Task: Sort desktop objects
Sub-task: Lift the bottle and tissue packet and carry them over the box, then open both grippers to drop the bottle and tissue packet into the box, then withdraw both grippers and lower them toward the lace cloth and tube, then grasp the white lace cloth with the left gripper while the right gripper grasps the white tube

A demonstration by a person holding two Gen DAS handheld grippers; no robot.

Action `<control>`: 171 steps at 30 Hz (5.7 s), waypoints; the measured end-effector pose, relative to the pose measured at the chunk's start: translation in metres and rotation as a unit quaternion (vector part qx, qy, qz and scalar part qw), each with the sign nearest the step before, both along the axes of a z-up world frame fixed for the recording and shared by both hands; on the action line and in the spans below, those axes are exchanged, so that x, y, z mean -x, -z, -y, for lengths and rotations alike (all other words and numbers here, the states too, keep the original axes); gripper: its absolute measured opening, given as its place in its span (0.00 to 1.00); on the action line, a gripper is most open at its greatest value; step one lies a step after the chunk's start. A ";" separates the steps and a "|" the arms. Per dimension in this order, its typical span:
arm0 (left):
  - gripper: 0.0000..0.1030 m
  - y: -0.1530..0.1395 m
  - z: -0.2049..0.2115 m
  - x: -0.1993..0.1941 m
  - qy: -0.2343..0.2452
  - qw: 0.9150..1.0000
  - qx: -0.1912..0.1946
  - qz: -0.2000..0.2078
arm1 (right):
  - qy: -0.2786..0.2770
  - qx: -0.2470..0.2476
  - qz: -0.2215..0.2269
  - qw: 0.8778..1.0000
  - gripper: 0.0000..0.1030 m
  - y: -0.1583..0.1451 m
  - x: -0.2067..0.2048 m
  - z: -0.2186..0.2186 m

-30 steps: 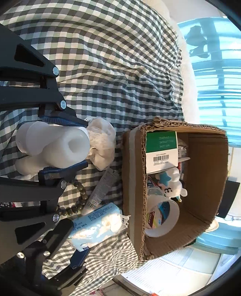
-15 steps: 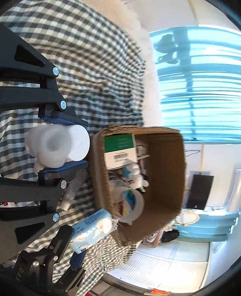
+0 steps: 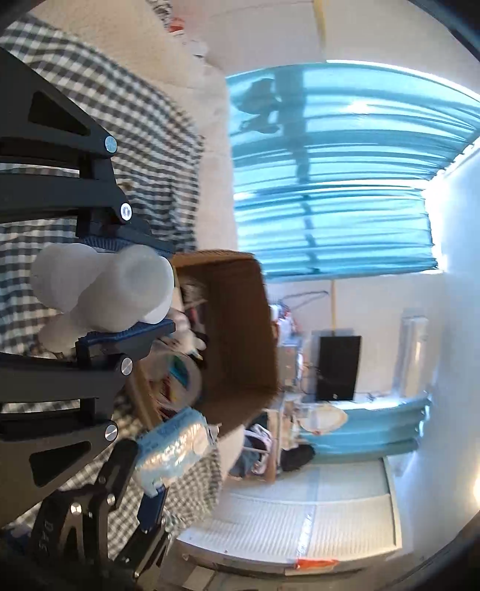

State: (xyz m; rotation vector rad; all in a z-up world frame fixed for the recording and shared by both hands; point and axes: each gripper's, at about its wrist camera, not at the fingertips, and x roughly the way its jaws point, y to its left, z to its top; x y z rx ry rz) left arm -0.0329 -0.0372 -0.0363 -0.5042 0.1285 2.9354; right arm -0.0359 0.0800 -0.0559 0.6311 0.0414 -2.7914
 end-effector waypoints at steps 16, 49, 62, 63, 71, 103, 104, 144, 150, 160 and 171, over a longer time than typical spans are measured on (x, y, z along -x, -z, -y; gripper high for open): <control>0.32 -0.075 -0.004 -0.024 0.033 0.998 -0.021 -0.056 | 0.012 0.000 -0.104 0.994 0.52 -0.074 -0.041 -0.012; 0.32 -0.089 -0.036 0.058 0.050 0.996 -0.019 -0.073 | 0.011 -0.008 -0.118 0.993 0.52 -0.098 0.026 -0.039; 0.32 -0.034 -0.046 0.154 0.035 0.999 -0.024 -0.005 | 0.009 -0.014 -0.064 0.998 0.52 -0.052 0.114 -0.052; 0.32 -0.030 -0.046 0.162 0.027 0.999 -0.028 -0.002 | 0.005 -0.013 -0.053 0.999 0.52 -0.047 0.124 -0.052; 0.32 0.005 -0.042 0.205 -0.002 0.998 -0.028 0.047 | 0.003 -0.018 0.008 1.000 0.52 -0.010 0.177 -0.057; 1.00 -0.082 -0.023 0.113 -0.012 0.999 -0.031 -0.003 | 0.066 0.026 -0.047 0.996 0.83 -0.093 0.093 -0.062; 1.00 -0.087 -0.021 0.107 -0.009 0.999 -0.032 -0.005 | 0.066 0.027 -0.051 0.996 0.84 -0.097 0.087 -0.061; 1.00 -0.009 0.023 0.040 -0.069 0.994 -0.058 0.066 | -0.022 0.010 0.001 1.000 0.73 -0.034 0.015 -0.059; 1.00 0.024 0.031 0.057 -0.080 0.989 -0.063 0.111 | -0.034 0.006 0.055 0.998 0.57 0.004 0.037 -0.049; 1.00 0.089 0.028 0.078 -0.082 0.975 -0.073 0.194 | -0.059 -0.016 0.131 0.989 0.43 0.068 0.068 -0.032; 1.00 0.153 0.025 0.114 -0.105 0.946 -0.090 0.293 | -0.058 -0.020 0.193 0.979 0.42 0.114 0.093 -0.024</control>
